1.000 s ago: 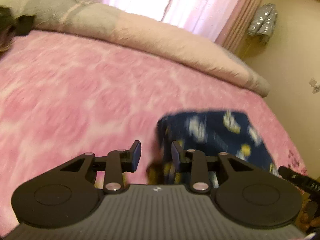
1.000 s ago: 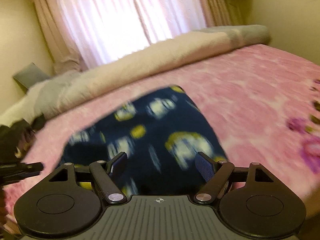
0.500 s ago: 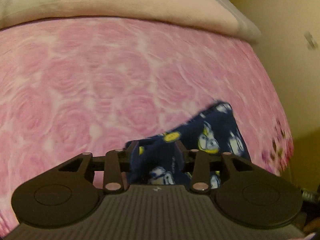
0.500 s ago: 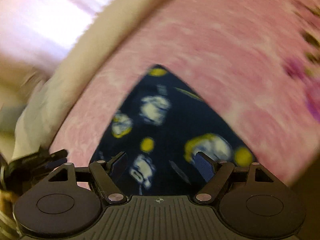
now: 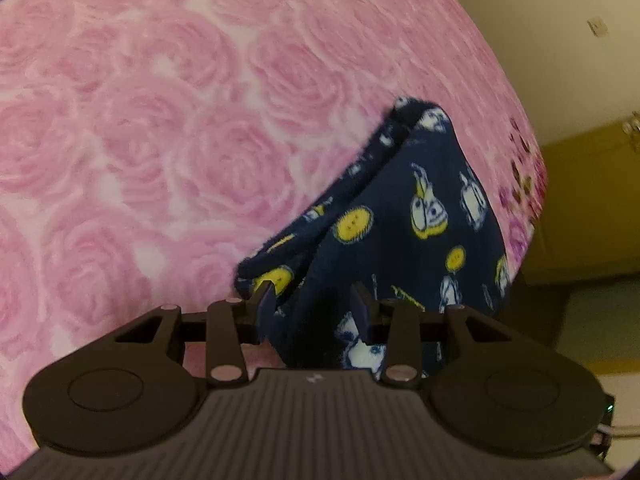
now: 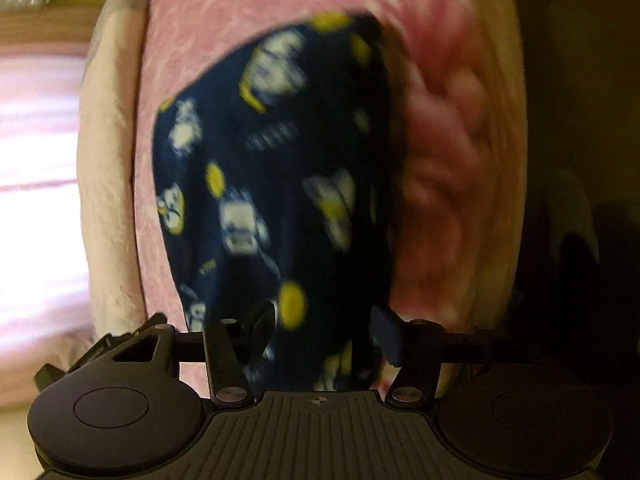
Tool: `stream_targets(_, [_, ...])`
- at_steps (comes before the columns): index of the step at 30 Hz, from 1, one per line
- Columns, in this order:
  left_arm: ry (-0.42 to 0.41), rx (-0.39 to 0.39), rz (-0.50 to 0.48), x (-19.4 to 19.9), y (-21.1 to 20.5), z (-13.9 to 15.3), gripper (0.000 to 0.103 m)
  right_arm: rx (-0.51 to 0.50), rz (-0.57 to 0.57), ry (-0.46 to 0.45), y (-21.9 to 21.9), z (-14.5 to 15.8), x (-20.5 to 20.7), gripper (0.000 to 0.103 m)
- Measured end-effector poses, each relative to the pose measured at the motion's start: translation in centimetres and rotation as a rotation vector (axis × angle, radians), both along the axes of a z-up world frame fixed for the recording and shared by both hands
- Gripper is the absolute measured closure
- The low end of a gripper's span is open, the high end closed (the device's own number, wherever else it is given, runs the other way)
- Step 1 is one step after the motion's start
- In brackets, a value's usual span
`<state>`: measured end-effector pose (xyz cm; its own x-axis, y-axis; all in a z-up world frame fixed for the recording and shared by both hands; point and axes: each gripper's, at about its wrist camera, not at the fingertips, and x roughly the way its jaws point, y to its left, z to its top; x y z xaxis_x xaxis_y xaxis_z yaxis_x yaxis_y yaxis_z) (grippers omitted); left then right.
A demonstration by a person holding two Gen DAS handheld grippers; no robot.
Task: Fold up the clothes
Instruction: 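Grasp the folded pants bundle with both tools and lift it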
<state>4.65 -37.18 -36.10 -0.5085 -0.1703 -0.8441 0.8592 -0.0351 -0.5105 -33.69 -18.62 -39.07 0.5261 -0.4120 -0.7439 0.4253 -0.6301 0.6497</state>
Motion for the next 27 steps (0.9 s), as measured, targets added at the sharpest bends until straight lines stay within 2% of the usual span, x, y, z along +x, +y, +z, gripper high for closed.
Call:
stream_targets(5, [0.065,0.011,-0.047,0.0,-0.7,-1.3,0.066,-0.102,-0.089,-0.025,1.7,-0.4,1.8,0.045])
stream_targets(11, [0.13,0.017,-0.096,-0.1,-1.3,-2.9,0.067,-0.103,-0.14,-0.017,2.2,-2.8,3.3,0.045])
stream_targets(14, [0.161,0.02,-0.123,-0.2,-1.1,-3.9,0.078,-0.139,-0.149,-0.013,2.5,-3.5,3.5,0.045])
stream_targets(15, [0.176,0.013,-0.129,-0.2,-1.0,-4.1,0.093,-0.157,-0.152,-0.011,2.7,-3.6,3.5,0.065])
stream_targets(16, [0.191,0.004,-0.134,-0.2,-0.9,-4.3,0.099,-0.176,-0.156,-0.01,2.9,-3.8,3.5,0.081])
stream_targets(17, [0.203,-0.016,-0.13,0.0,-0.8,-4.2,0.1,-0.195,-0.159,-0.008,3.0,-3.9,3.6,0.093])
stream_targets(18, [0.215,-0.037,-0.125,0.2,-0.7,-4.1,0.101,-0.217,-0.162,-0.004,3.2,-4.0,3.5,0.096])
stream_targets(22, [0.259,-0.093,-0.071,1.8,-0.4,-4.4,0.102,-0.28,-0.179,0.008,4.6,-4.3,2.9,0.098])
stream_targets(27, [0.209,-0.07,-0.056,2.0,0.1,-6.6,0.1,-0.263,-0.145,0.035,4.6,-5.7,3.2,0.098])
